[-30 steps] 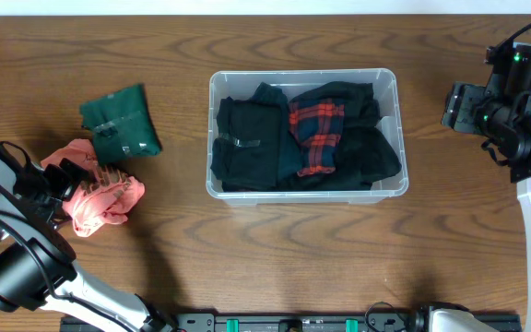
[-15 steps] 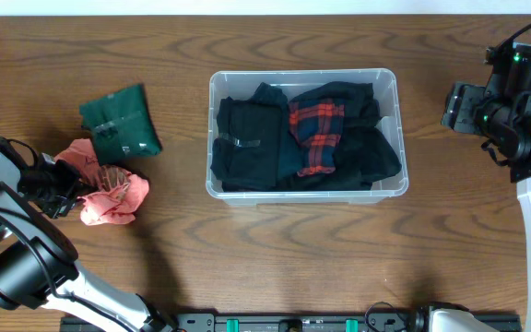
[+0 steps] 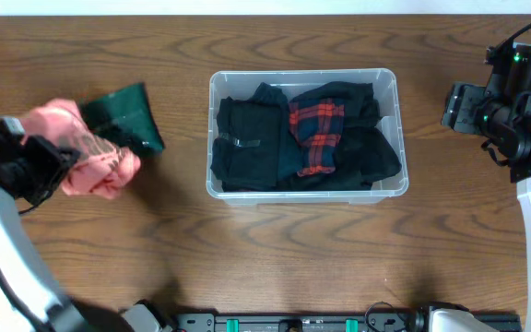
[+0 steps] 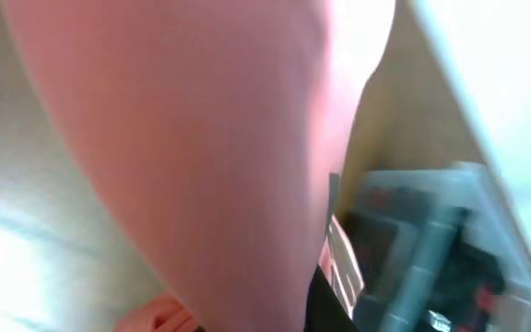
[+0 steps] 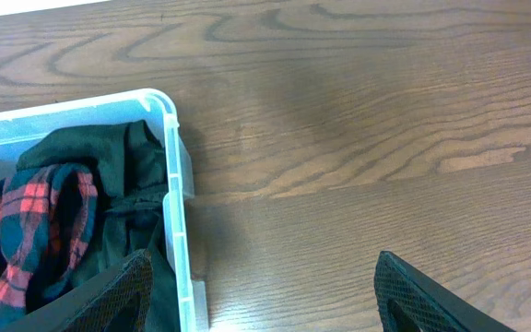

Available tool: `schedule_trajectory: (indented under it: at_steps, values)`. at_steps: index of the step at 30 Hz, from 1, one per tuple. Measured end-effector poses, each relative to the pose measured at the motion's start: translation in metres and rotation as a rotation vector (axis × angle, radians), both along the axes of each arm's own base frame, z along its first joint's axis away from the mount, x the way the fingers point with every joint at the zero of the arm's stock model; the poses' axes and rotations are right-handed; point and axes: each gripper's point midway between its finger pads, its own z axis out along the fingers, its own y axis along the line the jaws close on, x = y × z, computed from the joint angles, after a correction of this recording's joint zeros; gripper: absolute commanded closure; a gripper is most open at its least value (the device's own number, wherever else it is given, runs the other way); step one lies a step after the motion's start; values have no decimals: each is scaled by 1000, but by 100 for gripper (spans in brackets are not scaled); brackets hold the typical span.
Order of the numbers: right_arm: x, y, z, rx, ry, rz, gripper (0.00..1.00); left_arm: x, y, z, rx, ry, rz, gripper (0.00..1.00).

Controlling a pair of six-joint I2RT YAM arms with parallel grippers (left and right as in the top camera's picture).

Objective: Pack container
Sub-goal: 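Move the left gripper back and grasp the pink printed shirt, then place the pink shirt into the container and press it down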

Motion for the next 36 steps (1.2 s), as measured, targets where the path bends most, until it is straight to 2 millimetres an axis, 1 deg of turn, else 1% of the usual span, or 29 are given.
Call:
schedule_trajectory:
  at_steps: [2,4,8,9,11,12,13,15,16,18,19,21,24,25,27,30,31,32,33,34,36]
  values:
    - [0,0,0,0,0,0,25,-1,-23,30,29,-85,-36,94]
    - [0,0,0,0,0,0,25,-1,-54,54,43,-160,-101,94]
    - [0,0,0,0,0,0,25,3,-132,91,43,-300,-304,94]
    - [0,0,0,0,0,0,25,3,-147,97,37,-322,-347,94]
    - [0,0,0,0,0,0,25,4,-191,105,29,-364,-465,94]
    - [0,0,0,0,0,0,25,5,-208,108,22,-379,-513,94]
    - [0,0,0,0,0,0,25,5,-230,108,18,-391,-573,94]
    - [0,0,0,0,0,0,25,7,-268,106,12,-410,-672,94]
    - [0,0,0,0,0,0,25,9,-289,103,9,-413,-720,94]
    - [0,0,0,0,1,0,25,13,-322,92,9,-404,-786,94]
    - [0,0,0,0,1,0,25,14,-338,82,7,-385,-811,94]
    - [0,0,0,0,1,0,25,18,-364,59,11,-330,-839,94]
    - [0,0,0,0,1,0,25,23,-386,21,39,-234,-842,94]
    - [0,0,0,0,2,0,25,25,-392,4,54,-189,-838,94]
    - [0,0,0,0,1,0,25,29,-399,-22,76,-126,-829,94]
    - [0,0,0,0,1,0,25,38,-406,-54,97,-62,-813,93]
    - [0,0,0,0,1,0,25,40,-406,-64,105,-43,-808,78]
    - [0,0,0,0,2,0,25,43,-406,-74,114,-24,-805,54]
    - [0,0,0,0,2,0,25,43,-406,-81,120,-7,-802,40]
    - [0,0,0,0,2,0,25,44,-404,-89,125,16,-797,28]
    - [0,0,0,0,2,0,25,41,-402,-97,133,45,-799,14]
